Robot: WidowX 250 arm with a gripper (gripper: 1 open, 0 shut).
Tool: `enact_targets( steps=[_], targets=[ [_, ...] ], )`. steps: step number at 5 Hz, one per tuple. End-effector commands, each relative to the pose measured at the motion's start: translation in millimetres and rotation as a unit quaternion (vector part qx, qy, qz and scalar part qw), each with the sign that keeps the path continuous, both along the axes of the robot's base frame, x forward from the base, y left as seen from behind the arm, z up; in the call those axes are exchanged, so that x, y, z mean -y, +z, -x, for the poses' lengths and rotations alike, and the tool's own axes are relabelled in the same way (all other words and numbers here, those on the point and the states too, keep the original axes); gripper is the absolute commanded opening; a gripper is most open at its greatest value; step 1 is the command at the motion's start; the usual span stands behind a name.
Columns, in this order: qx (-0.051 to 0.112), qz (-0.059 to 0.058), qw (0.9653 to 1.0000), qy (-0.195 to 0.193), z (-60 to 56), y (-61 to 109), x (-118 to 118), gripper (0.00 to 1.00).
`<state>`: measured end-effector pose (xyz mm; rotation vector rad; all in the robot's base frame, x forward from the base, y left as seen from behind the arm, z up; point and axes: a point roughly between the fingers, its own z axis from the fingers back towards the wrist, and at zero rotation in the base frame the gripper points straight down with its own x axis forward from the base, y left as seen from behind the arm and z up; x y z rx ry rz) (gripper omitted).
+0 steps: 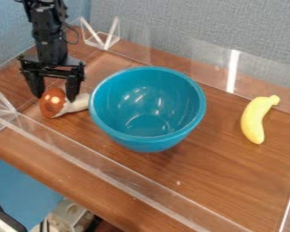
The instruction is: Put the mushroom in the blue bowl
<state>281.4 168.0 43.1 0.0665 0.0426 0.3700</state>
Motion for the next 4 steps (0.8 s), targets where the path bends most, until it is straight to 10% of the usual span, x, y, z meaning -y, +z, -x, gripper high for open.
enact_targets(
  steps=[1, 4],
  targets=[
    [0.037, -0.022, 0.9989, 0.017, -3.0, 33.7, -23, 0.0],
    [0.035, -0.028, 0.9962, 0.075, 1.6, 55.2, -2, 0.0]
  ],
)
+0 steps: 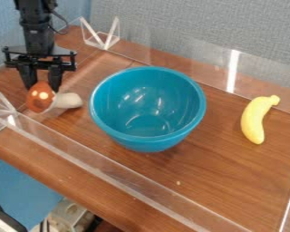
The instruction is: Put the mushroom in the blue bowl
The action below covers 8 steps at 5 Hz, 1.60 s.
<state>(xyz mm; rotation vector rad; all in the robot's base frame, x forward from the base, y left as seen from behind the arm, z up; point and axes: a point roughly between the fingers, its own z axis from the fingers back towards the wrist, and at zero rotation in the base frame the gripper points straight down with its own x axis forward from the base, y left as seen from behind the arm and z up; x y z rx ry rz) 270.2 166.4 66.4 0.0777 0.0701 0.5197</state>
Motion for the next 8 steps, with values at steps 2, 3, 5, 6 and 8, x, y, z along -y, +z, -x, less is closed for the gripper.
enact_targets(
  steps=[2, 3, 5, 6, 8],
  targets=[
    [0.044, -0.028, 0.9986, 0.011, -14.5, 45.1, -4, 0.0],
    [0.043, -0.029, 0.9986, 0.009, -15.8, 49.6, -10, 0.0],
    [0.042, -0.03, 0.9985, 0.019, -20.9, 53.1, -20, 0.0],
    [0.042, -0.031, 0.9981, 0.033, -24.8, 53.0, -25, 0.0],
    [0.045, -0.029, 0.9985, -0.011, -33.4, 76.1, -28, 0.0]
  ],
)
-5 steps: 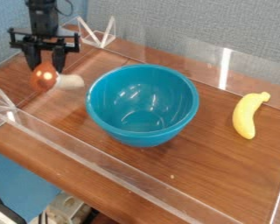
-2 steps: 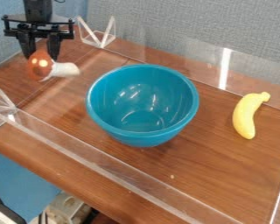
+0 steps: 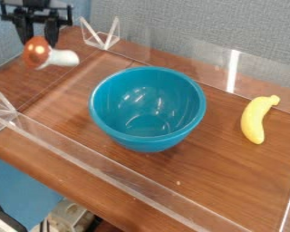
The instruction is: Put the mushroom in the blue bowl
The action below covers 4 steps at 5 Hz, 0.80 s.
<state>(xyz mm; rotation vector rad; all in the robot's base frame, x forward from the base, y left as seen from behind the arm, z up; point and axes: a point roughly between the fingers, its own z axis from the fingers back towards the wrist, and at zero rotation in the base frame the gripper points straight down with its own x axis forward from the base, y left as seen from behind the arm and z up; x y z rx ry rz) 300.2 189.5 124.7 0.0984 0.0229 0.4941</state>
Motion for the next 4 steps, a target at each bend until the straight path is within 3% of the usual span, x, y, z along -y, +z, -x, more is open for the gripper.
enact_targets(
  steps=[1, 2, 4],
  targets=[
    [0.028, -0.012, 0.9996, -0.002, -2.3, 21.2, 6, 0.0],
    [0.028, -0.011, 0.9995, -0.007, -0.4, 19.8, 15, 0.0],
    [0.032, -0.009, 0.9994, -0.009, -3.2, 45.2, 45, 0.0]
  ],
)
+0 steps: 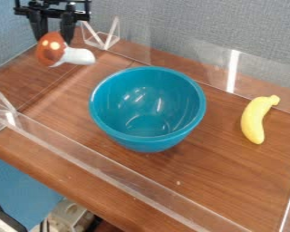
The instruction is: Put the mushroom in the blue bowl
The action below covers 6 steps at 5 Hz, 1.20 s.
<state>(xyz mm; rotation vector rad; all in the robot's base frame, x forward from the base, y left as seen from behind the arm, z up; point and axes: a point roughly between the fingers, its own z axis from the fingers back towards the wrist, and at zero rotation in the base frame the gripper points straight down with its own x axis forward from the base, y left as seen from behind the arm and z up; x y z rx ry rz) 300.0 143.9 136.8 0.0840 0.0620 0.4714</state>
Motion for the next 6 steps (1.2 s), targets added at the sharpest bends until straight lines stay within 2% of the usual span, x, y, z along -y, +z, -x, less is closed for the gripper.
enact_targets(
  steps=[1, 2, 3, 4, 5, 6],
  targets=[
    [0.048, -0.018, 0.9986, -0.01, -8.3, 39.3, 11, 0.0],
    [0.046, -0.014, 0.9988, -0.009, -22.1, 38.0, -10, 0.0],
    [0.041, -0.013, 0.9991, 0.008, -30.1, 30.7, -34, 0.0],
    [0.035, -0.01, 0.9993, -0.006, -38.9, 22.4, -49, 0.0],
    [0.047, -0.001, 0.9973, -0.057, -35.2, 34.4, -20, 0.0],
    [0.06, 0.006, 0.9922, -0.109, -32.6, 47.5, 8, 0.0]
  ],
)
